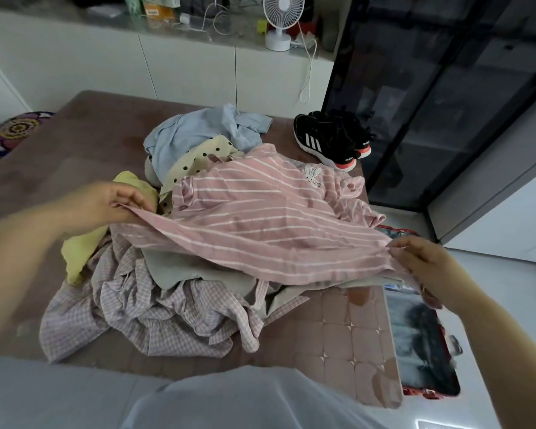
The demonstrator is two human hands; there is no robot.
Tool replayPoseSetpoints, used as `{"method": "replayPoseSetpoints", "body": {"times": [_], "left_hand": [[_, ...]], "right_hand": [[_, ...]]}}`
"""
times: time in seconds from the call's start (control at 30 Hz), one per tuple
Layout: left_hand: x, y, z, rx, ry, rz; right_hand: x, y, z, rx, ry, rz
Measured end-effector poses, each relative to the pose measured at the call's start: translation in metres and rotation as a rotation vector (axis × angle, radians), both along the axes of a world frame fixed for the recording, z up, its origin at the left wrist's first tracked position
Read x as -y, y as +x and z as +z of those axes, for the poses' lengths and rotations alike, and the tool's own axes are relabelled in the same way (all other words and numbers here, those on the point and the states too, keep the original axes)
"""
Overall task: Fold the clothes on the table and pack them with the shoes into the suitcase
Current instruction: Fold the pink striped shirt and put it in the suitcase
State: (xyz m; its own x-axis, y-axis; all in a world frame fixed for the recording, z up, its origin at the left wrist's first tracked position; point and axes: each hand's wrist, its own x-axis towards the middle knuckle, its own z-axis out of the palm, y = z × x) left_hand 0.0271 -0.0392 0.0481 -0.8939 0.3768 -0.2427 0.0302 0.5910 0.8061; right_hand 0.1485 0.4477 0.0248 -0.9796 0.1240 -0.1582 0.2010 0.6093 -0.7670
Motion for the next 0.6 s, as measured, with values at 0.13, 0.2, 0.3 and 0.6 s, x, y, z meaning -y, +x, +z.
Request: {"method": "replayPoseSetpoints", "body": {"times": [0.13, 0.2, 0.3, 0.6], "left_hand": [[0.003, 0.008, -0.017, 0.119, -0.191, -0.115], [-0.002, 0.014, -0.024, 0.169, -0.202, -0.141], [-0.005, 0.018, -0.03, 0.154, -0.141, -0.083], [0.003, -0.001, -0.027, 0.093, -0.071, -0.017]], "right_hand": [[0.0, 0.002, -0.031, 0.238, 0.135, 0.05], [0.005, 0.01, -0.052, 0.315, 0.151, 0.041], [0.003, 0.026, -0.074, 0.4, 0.181, 0.193], [-0.015, 0.028, -0.03, 0.277, 0.294, 0.16]]}}
